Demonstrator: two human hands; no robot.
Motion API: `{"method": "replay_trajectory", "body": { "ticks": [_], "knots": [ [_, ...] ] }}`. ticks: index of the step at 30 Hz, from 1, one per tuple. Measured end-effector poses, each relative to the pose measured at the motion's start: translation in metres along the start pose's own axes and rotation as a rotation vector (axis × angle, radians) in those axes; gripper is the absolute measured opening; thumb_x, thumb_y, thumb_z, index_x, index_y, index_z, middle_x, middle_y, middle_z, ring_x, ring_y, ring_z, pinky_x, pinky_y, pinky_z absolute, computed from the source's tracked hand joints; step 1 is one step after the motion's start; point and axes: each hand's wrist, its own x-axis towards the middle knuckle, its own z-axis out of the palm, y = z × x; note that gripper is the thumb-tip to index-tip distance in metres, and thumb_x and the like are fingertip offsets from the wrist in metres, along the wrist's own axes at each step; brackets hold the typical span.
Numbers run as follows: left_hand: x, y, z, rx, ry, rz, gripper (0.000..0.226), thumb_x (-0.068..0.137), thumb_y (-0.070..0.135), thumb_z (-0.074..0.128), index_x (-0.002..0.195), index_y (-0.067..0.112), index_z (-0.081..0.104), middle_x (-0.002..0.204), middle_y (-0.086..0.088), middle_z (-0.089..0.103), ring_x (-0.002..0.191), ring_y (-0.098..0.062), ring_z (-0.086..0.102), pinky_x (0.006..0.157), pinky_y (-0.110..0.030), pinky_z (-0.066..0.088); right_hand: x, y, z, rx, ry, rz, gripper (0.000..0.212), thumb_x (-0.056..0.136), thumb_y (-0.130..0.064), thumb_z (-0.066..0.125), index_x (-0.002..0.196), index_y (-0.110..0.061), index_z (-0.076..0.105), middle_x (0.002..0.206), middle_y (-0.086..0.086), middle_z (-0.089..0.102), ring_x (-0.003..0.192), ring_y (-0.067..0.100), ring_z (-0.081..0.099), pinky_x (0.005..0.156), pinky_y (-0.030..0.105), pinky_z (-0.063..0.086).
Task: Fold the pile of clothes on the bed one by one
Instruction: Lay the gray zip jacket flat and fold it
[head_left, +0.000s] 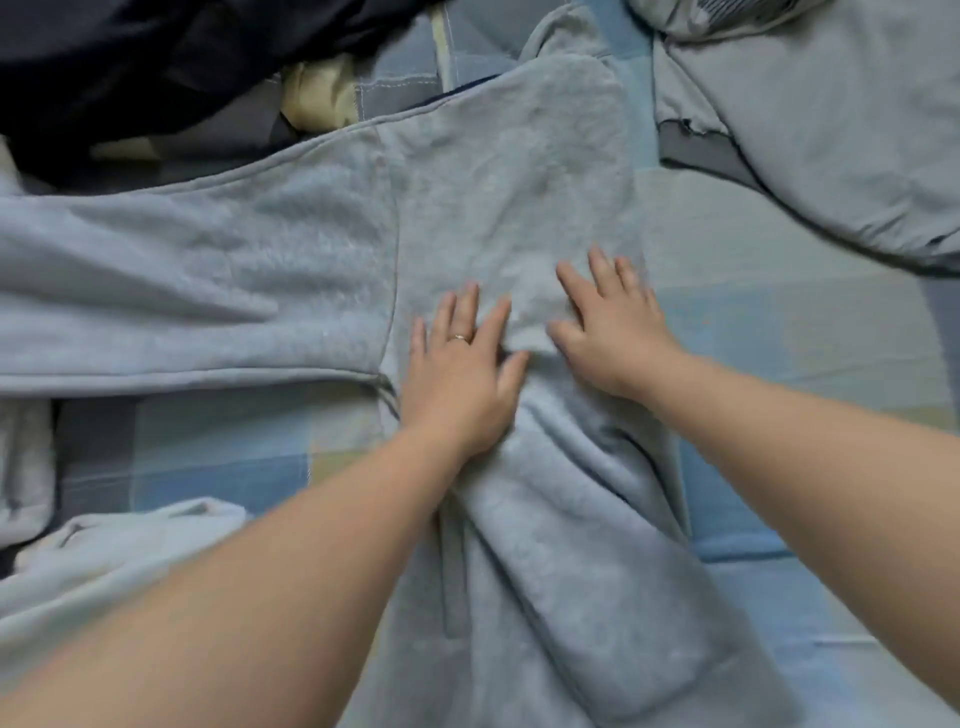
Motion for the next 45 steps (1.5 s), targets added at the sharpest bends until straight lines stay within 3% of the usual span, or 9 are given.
{"method": "replay_trajectory", "body": {
  "ticks": [10, 16, 19, 22, 25, 30, 35, 38, 45],
  "knots": [
    [-0.178, 0.013, 0.056, -0.119, -0.155, -0.047, 0.079, 0.097, 0.051, 0.049, 0.161, 0.028, 0.008, 0.169, 0.009, -0.007, 0.155, -0.014, -0.012, 0.123, -0.04, -0.007, -0.234, 0.059, 0.088, 0.343, -0.143, 0.214, 0.097, 0.08, -0.07, 0.049, 0.16, -0.031, 0.011, 0.167, -0.002, 0.017, 0.152, 0.021, 0.02, 0.122, 0.046, 0.023],
    [-0.238, 0.048, 0.071, -0.345, 0.13, -0.327, 0.076, 0.085, 0.042, 0.072, 0.151, 0.028, 0.035, 0.166, 0.0, 0.009, 0.144, -0.03, 0.025, 0.117, -0.045, 0.026, -0.283, 0.079, 0.088, 0.427, 0.014, 0.295, 0.06, 0.078, -0.046, 0.078, 0.127, -0.026, 0.052, 0.125, 0.001, 0.059, 0.116, 0.023, 0.056, 0.086, 0.036, 0.043],
    [-0.253, 0.061, 0.071, -0.505, 0.205, -0.43, 0.074, 0.085, 0.038, 0.074, 0.148, 0.022, 0.037, 0.156, -0.005, 0.027, 0.137, -0.029, 0.037, 0.114, -0.044, 0.033, -0.293, 0.084, 0.082, 0.388, -0.003, 0.219, 0.068, 0.066, -0.051, 0.081, 0.121, -0.028, 0.048, 0.123, 0.0, 0.057, 0.115, 0.025, 0.055, 0.095, 0.045, 0.045],
    [-0.272, 0.065, 0.077, -0.44, 0.21, -0.359, 0.056, 0.083, 0.037, 0.077, 0.128, 0.02, 0.049, 0.138, -0.003, 0.041, 0.124, -0.028, 0.046, 0.106, -0.045, 0.04, -0.305, 0.092, 0.079, 0.283, -0.196, 0.112, 0.107, 0.064, -0.039, 0.081, 0.15, -0.04, 0.017, 0.138, 0.002, 0.045, 0.123, 0.028, 0.05, 0.102, 0.05, 0.044],
    [-0.288, 0.071, 0.087, -0.299, -0.063, -0.174, 0.063, 0.076, 0.052, 0.08, 0.121, 0.023, 0.048, 0.127, 0.0, 0.047, 0.117, -0.025, 0.05, 0.099, -0.043, 0.043, -0.314, 0.099, 0.084, 0.14, -0.24, 0.058, 0.112, 0.079, -0.016, 0.072, 0.156, -0.045, -0.005, 0.142, 0.006, 0.038, 0.113, 0.03, 0.055, 0.095, 0.046, 0.048],
    [-0.301, 0.1, 0.102, -0.011, -0.072, -0.208, 0.096, 0.065, 0.077, 0.071, 0.136, 0.023, 0.036, 0.139, -0.003, 0.041, 0.122, -0.028, 0.048, 0.097, -0.047, 0.042, -0.315, 0.1, 0.089, 0.335, 0.046, 0.001, 0.08, 0.082, -0.002, 0.058, 0.151, -0.032, 0.032, 0.142, 0.006, 0.053, 0.122, 0.03, 0.053, 0.09, 0.031, 0.041],
    [-0.296, 0.098, 0.11, -0.171, 0.142, -0.085, 0.015, 0.094, 0.021, 0.055, 0.107, 0.014, 0.049, 0.102, -0.007, 0.061, 0.093, -0.033, 0.059, 0.078, -0.045, 0.044, -0.324, 0.104, 0.097, 0.409, 0.167, -0.091, 0.074, 0.08, 0.007, 0.054, 0.146, -0.024, 0.043, 0.138, 0.004, 0.056, 0.119, 0.025, 0.051, 0.086, 0.019, 0.031],
    [-0.303, 0.085, 0.102, -0.326, 0.157, -0.046, 0.006, 0.094, 0.011, 0.052, 0.099, 0.013, 0.053, 0.087, -0.005, 0.061, 0.082, -0.031, 0.058, 0.071, -0.042, 0.044, -0.33, 0.108, 0.095, 0.457, 0.245, -0.106, 0.07, 0.08, 0.01, 0.055, 0.142, -0.021, 0.047, 0.125, 0.004, 0.057, 0.108, 0.023, 0.054, 0.085, 0.021, 0.035],
    [-0.297, 0.095, 0.1, -0.088, -0.052, -0.067, 0.061, 0.079, 0.056, 0.075, 0.119, 0.021, 0.046, 0.124, -0.002, 0.049, 0.107, -0.026, 0.055, 0.089, -0.044, 0.048, -0.335, 0.1, 0.085, 0.47, 0.188, -0.109, 0.064, 0.084, -0.001, 0.061, 0.142, -0.025, 0.046, 0.112, -0.006, 0.052, 0.094, 0.018, 0.053, 0.081, 0.026, 0.039]
  ]
}}
